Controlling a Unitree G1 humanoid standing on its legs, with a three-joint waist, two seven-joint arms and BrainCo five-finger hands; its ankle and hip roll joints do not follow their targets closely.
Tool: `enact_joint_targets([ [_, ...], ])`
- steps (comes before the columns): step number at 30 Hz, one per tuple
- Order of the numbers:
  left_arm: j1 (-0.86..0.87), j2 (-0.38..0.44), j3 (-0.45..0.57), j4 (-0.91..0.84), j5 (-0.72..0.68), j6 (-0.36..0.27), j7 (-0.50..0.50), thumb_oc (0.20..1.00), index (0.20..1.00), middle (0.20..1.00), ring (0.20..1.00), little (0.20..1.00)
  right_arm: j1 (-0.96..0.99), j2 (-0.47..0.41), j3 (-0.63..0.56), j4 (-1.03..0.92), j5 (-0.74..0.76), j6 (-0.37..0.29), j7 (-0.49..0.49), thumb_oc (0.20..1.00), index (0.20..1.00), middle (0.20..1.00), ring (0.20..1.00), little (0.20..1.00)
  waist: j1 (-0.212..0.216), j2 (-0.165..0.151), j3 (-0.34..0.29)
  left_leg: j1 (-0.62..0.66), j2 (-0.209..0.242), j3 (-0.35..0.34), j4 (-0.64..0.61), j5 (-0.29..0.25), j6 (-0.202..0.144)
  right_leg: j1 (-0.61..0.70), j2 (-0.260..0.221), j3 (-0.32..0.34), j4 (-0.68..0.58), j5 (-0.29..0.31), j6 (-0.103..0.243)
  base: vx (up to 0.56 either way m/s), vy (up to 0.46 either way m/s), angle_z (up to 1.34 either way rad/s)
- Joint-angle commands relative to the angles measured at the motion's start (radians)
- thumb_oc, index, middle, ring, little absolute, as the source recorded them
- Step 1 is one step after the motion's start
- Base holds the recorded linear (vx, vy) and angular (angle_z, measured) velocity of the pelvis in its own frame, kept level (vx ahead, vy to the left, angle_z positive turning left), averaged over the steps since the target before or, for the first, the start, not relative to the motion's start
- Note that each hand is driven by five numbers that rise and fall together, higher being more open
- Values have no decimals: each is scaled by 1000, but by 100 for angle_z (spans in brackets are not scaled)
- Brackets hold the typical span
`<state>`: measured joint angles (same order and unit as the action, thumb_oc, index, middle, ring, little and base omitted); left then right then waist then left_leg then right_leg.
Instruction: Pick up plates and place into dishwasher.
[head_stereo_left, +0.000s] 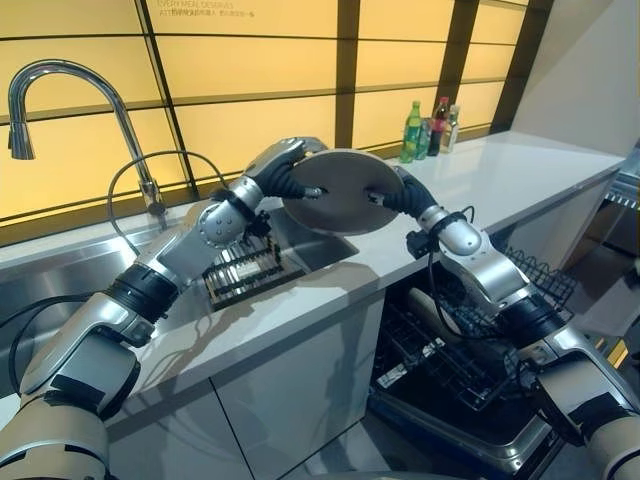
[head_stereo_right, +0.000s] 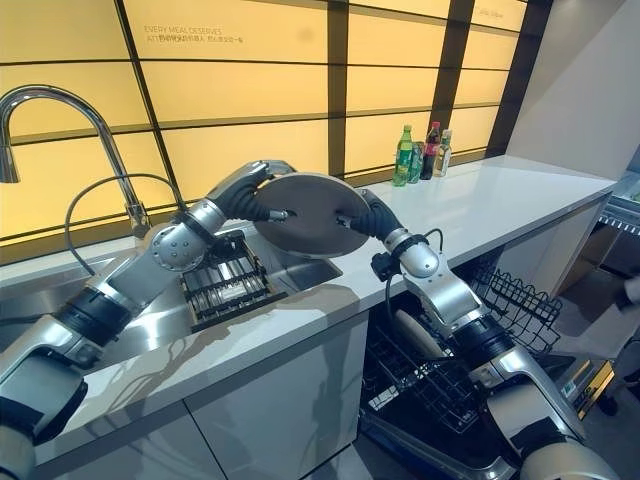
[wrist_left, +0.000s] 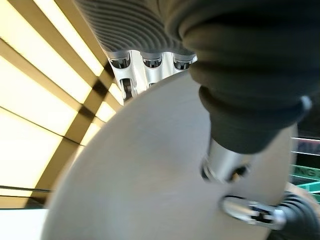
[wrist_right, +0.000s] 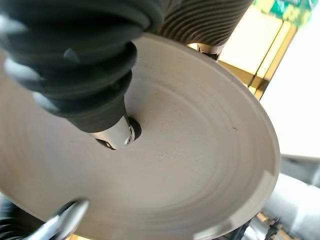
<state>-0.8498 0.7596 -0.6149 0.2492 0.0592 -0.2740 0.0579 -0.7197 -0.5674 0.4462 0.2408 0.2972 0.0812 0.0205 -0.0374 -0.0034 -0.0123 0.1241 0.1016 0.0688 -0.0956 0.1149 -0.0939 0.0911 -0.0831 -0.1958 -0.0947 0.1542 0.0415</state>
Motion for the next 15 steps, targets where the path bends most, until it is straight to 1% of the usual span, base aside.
enact_joint_targets([
  [1,-22,31,96,-58,-49,-66,-10,1000,1000,1000,1000,1000,-59,-105,-61,-1,-93,-46,-65,200,200,200,200,200,14,-6,62,23,-54,33,8,-125,38,42,-29,21,7,-101,78,40,-39,-6],
  [2,-8,37,104,-64,-46,-69,-18,1000,1000,1000,1000,1000,-46,-116,-72,-4,-104,-44,-72,200,200,200,200,200,13,-5,64,24,-54,35,8,-126,38,42,-28,23,7,-101,78,37,-38,-8],
  [5,59,90,154,-108,-33,-71,-48,1000,1000,1000,1000,1000,30,-181,-143,-20,-134,-59,-94,200,200,200,200,200,3,-4,76,23,-49,44,8,-128,39,33,-25,39,7,-100,81,27,-38,-11],
  [7,89,121,177,-122,-42,-81,-69,1000,1000,1000,1000,1000,61,-216,-179,-17,-141,-54,-107,200,200,200,200,200,-1,-3,86,22,-46,50,8,-127,38,28,-24,46,7,-98,82,15,-40,-11],
  [9,128,154,208,-133,-60,-89,-97,1000,1000,1000,1000,1000,99,-256,-224,3,-143,-64,-122,200,200,200,200,200,-4,-1,101,19,-44,55,8,-127,37,20,-23,52,7,-96,83,-3,-41,-13],
  [13,170,188,237,-150,-60,-95,-100,1000,1000,1000,1000,1000,119,-312,-270,46,-175,-69,-171,200,200,200,200,200,-4,2,126,2,-41,56,8,-124,35,1,-23,60,7,-91,84,-38,-40,-15],
  [15,207,213,272,-160,-85,-102,-96,1000,1000,1000,1000,1000,137,-348,-305,79,-203,-79,-210,200,200,200,200,200,-1,4,144,-9,-40,55,8,-120,34,-9,-23,62,7,-89,84,-39,-45,-7],
])
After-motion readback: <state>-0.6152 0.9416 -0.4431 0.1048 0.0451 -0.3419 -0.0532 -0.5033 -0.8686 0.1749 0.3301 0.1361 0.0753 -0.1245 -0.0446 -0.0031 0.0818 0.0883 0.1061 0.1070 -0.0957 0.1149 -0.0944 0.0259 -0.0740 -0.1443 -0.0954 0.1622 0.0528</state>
